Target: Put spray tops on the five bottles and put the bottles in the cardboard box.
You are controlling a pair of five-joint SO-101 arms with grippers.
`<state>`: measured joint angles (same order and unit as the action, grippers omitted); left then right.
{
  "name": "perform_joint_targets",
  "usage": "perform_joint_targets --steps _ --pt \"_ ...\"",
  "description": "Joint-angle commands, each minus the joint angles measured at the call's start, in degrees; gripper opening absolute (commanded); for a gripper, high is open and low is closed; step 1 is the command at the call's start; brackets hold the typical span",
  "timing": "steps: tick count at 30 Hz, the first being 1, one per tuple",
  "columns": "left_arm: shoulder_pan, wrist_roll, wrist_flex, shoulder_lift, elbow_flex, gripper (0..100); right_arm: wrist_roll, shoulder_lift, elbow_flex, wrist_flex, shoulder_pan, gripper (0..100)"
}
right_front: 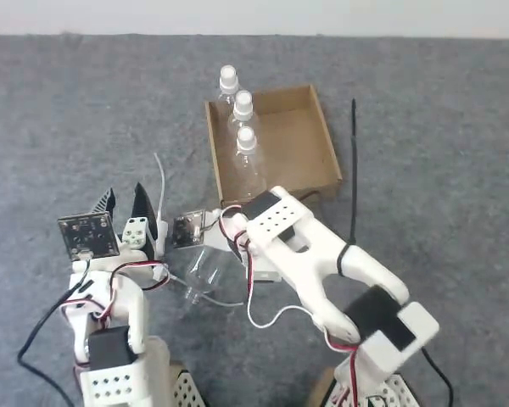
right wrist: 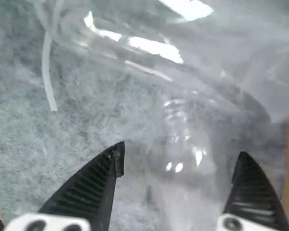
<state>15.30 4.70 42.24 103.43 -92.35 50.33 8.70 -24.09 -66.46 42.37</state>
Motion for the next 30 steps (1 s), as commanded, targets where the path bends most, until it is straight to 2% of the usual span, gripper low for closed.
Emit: perform_joint_targets --steps 1,8,12,24,26,30 --pt "0.18 -0.18 -1.67 0.97 0.75 14 4.04 1.36 0.62 0.48 0.31 26.2" --pt "0.18 -0.18 -1.67 0.97 0.75 14 4.22 0.4 0.53 1.98 0.04 17.9" --pt "0.18 -0.18 -1.67 0.97 0.75 14 3.78 -1.71 0.26 1.63 -0.04 17.7" --pt "0.18 -0.18 -2.29 0.97 0.57 14 -5.27 -6.37 0.35 -0.04 -0.57 18.2" --pt "0.18 -0.18 -2.73 0.97 0.48 14 -5.27 -6.37 0.35 -0.04 -0.57 20.1" --pt "0.18 -0.18 -2.73 0.97 0.48 14 -5.45 -6.37 0.26 -0.13 -0.57 30.5"
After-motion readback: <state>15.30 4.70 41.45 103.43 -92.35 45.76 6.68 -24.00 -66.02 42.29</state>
